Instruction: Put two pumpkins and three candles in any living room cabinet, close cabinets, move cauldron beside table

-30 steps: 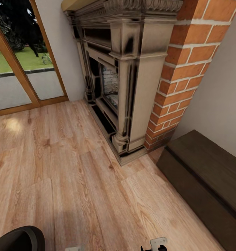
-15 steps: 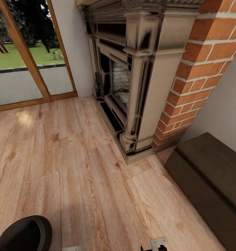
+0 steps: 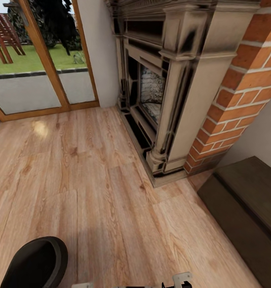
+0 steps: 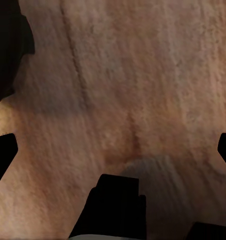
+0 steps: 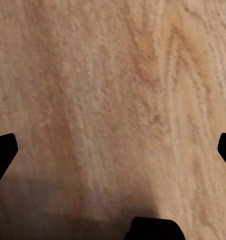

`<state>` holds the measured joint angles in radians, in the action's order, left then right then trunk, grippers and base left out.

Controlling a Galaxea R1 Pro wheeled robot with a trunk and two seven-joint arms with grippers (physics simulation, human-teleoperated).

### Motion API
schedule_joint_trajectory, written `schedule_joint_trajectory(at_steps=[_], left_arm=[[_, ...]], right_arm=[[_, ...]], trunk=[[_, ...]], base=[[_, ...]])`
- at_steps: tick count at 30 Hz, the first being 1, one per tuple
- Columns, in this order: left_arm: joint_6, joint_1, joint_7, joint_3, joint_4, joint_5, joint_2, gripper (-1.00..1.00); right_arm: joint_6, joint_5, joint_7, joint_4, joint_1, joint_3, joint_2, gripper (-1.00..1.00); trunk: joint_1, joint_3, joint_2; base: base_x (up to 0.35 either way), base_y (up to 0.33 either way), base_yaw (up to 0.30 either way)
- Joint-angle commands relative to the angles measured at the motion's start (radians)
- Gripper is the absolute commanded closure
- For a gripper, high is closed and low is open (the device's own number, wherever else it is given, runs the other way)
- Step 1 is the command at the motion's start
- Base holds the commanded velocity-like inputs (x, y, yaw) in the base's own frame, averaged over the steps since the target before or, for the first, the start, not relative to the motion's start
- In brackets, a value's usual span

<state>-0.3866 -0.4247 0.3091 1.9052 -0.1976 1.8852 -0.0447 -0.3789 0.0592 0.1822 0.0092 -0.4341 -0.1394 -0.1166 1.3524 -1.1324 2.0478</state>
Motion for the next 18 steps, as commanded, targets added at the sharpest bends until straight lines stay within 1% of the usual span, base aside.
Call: schedule_joint_trajectory(at_steps=[1,18], left_arm=[[0.000,0.000,0.000,0.000,0.000,0.000,0.000,-1.00],[0.000,0.000,-0.001,0.000,-0.003,0.000,0.000,-1.00]], right_arm=[[0.000,0.000,0.000,0.000,0.000,0.000,0.000,-1.00],[0.000,-0.001,0.000,0.000,0.000,0.000,0.001,-1.00]], trunk=[[0.000,-0.001,0.000],[0.000,-0.025,0.000]], base=[[0.000,0.000,0.175],[0.000,0.000,0.175]])
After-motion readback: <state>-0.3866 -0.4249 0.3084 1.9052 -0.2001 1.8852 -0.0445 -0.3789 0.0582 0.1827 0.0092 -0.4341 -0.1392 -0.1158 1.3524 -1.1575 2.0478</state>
